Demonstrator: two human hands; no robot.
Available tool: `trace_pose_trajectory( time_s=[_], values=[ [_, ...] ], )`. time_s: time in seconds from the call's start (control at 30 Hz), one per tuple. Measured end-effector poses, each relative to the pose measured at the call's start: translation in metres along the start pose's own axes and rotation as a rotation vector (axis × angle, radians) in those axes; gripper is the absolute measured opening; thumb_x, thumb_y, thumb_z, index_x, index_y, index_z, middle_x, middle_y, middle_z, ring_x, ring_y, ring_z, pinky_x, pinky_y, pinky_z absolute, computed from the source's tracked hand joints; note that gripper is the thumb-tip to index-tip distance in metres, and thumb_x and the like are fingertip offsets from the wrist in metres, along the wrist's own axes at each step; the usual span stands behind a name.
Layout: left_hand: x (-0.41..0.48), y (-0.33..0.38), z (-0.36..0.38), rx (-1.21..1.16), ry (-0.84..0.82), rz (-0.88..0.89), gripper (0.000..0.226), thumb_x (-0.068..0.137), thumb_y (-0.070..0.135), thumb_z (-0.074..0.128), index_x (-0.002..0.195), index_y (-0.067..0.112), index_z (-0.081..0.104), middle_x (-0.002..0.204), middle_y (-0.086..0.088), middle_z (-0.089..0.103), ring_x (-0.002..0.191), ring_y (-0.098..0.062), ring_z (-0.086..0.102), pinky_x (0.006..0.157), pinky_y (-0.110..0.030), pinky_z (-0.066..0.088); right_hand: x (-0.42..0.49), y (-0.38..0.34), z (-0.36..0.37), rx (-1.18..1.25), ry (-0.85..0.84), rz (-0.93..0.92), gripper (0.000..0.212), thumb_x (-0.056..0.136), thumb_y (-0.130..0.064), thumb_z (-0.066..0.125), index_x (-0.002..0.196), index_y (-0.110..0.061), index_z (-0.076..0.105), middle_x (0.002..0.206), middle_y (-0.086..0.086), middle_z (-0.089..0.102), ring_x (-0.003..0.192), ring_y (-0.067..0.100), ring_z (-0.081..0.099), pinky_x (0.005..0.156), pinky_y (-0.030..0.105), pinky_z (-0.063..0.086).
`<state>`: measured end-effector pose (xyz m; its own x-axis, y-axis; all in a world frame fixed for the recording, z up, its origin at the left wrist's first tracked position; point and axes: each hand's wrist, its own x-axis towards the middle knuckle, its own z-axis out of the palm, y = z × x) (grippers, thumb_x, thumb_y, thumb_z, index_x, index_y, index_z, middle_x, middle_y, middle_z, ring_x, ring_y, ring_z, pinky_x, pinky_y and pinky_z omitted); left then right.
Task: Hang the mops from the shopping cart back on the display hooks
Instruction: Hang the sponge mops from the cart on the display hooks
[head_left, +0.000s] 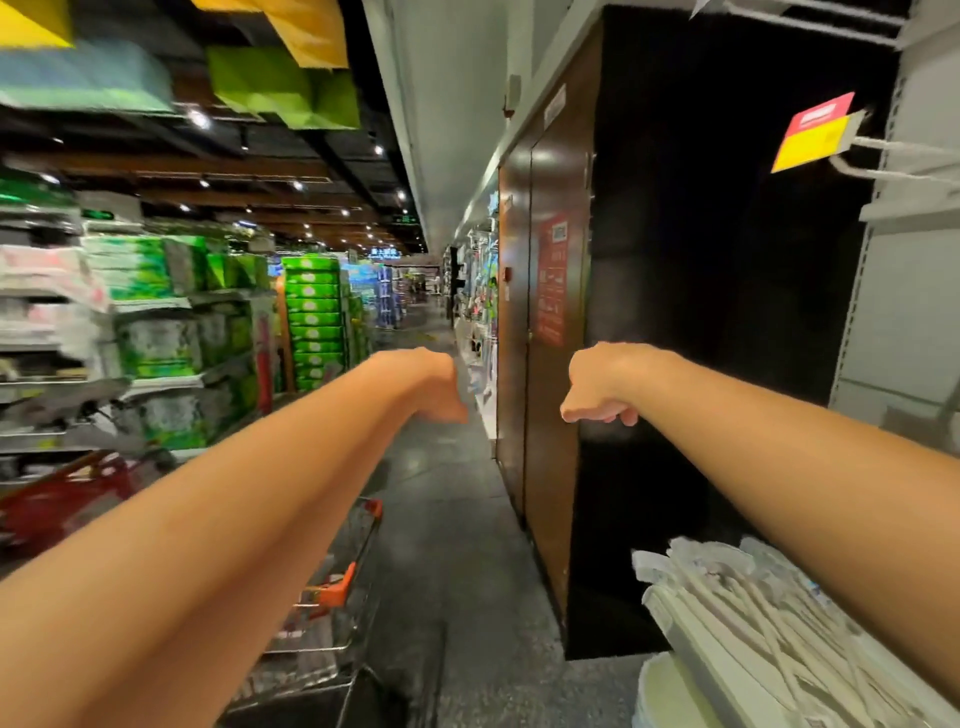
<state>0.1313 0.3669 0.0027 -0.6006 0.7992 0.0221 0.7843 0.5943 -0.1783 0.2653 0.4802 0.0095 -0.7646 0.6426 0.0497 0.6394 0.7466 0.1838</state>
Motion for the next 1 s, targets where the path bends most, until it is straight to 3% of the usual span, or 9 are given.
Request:
trace_pose_trajectory(
  time_s=[0.07, 0.2, 0.3, 0.43, 0.53, 0.63, 0.73, 0.8, 1.0],
  values=[
    [0.0, -0.024, 0.013, -0.018, -0.032, -0.076, 0.027, 0.092, 0.039, 0.05, 0.092, 0.015, 0.06, 0.083, -0.008, 0.059, 0.09, -0.032, 0.058, 0.086, -0.038, 0.052, 0.017, -0.022, 0.003, -0.013, -0.026, -0.092, 0.027, 0.091, -0.033, 0.053, 0.074, -0.012, 0.055, 0.076, 0.004, 0.062, 0.055, 0.015, 0.057, 0.066, 0.029, 0.05],
    [-0.008, -0.077, 0.04, -0.028, -0.057, -0.208, 0.026, 0.091, 0.038, 0.052, 0.101, 0.015, 0.055, 0.074, -0.002, 0.048, 0.082, -0.027, 0.052, 0.074, -0.035, 0.047, 0.047, -0.078, 0.012, -0.02, -0.077, -0.25, 0.031, 0.091, -0.034, 0.053, 0.071, -0.012, 0.055, 0.071, 0.003, 0.061, 0.046, 0.013, 0.054, 0.05, 0.023, 0.045],
    [-0.008, -0.124, 0.061, -0.035, -0.085, -0.297, 0.026, 0.089, 0.042, 0.053, 0.093, 0.017, 0.051, 0.082, -0.003, 0.053, 0.084, -0.028, 0.054, 0.077, -0.036, 0.05, 0.067, -0.125, 0.02, -0.034, -0.052, -0.33, 0.025, 0.09, -0.034, 0.054, 0.08, -0.011, 0.059, 0.067, 0.002, 0.06, 0.047, 0.013, 0.054, 0.048, 0.022, 0.041],
    [-0.008, -0.192, 0.091, -0.011, -0.11, -0.384, 0.026, 0.091, 0.04, 0.05, 0.08, 0.017, 0.049, 0.077, -0.001, 0.049, 0.084, -0.026, 0.054, 0.074, -0.036, 0.048, 0.093, -0.197, 0.028, -0.023, -0.067, -0.386, 0.018, 0.088, -0.03, 0.053, 0.081, -0.014, 0.058, 0.064, -0.001, 0.059, 0.05, 0.013, 0.054, 0.054, 0.022, 0.043],
    [-0.002, -0.244, 0.107, 0.027, -0.126, -0.383, 0.025, 0.091, 0.041, 0.048, 0.098, 0.016, 0.051, 0.08, -0.002, 0.049, 0.087, -0.027, 0.055, 0.075, -0.035, 0.048, 0.116, -0.252, 0.028, 0.025, -0.079, -0.417, 0.024, 0.088, -0.031, 0.055, 0.099, -0.011, 0.064, 0.087, 0.003, 0.066, 0.057, 0.014, 0.057, 0.066, 0.029, 0.052],
    [0.005, -0.296, 0.117, 0.034, -0.125, -0.401, 0.025, 0.091, 0.038, 0.05, 0.091, 0.014, 0.054, 0.078, -0.001, 0.053, 0.08, -0.023, 0.058, 0.069, -0.033, 0.048, 0.139, -0.304, 0.023, 0.026, -0.064, -0.441, 0.026, 0.089, -0.032, 0.055, 0.101, -0.011, 0.062, 0.102, 0.007, 0.064, 0.06, 0.016, 0.055, 0.074, 0.033, 0.054],
    [0.014, -0.346, 0.125, 0.063, -0.118, -0.439, 0.027, 0.091, 0.036, 0.05, 0.074, 0.015, 0.051, 0.077, -0.002, 0.052, 0.066, -0.018, 0.048, 0.063, -0.031, 0.041, 0.159, -0.35, 0.017, 0.038, -0.023, -0.453, 0.022, 0.091, -0.033, 0.051, 0.08, -0.014, 0.053, 0.092, 0.004, 0.057, 0.064, 0.019, 0.053, 0.069, 0.03, 0.048],
    [0.019, -0.377, 0.13, 0.058, -0.097, -0.467, 0.025, 0.092, 0.036, 0.049, 0.08, 0.015, 0.053, 0.077, -0.001, 0.051, 0.068, -0.019, 0.049, 0.063, -0.031, 0.039, 0.171, -0.379, 0.015, 0.071, -0.008, -0.463, 0.029, 0.091, -0.033, 0.049, 0.068, -0.016, 0.044, 0.084, 0.004, 0.053, 0.072, 0.023, 0.055, 0.073, 0.03, 0.046],
    [0.034, -0.441, 0.152, 0.092, -0.062, -0.516, 0.024, 0.094, 0.038, 0.045, 0.091, 0.015, 0.054, 0.079, -0.001, 0.053, 0.072, -0.019, 0.052, 0.066, -0.035, 0.038, 0.205, -0.444, 0.013, 0.149, -0.023, -0.483, 0.022, 0.091, -0.034, 0.048, 0.082, -0.013, 0.05, 0.089, 0.007, 0.055, 0.08, 0.027, 0.057, 0.083, 0.035, 0.049]
  ],
)
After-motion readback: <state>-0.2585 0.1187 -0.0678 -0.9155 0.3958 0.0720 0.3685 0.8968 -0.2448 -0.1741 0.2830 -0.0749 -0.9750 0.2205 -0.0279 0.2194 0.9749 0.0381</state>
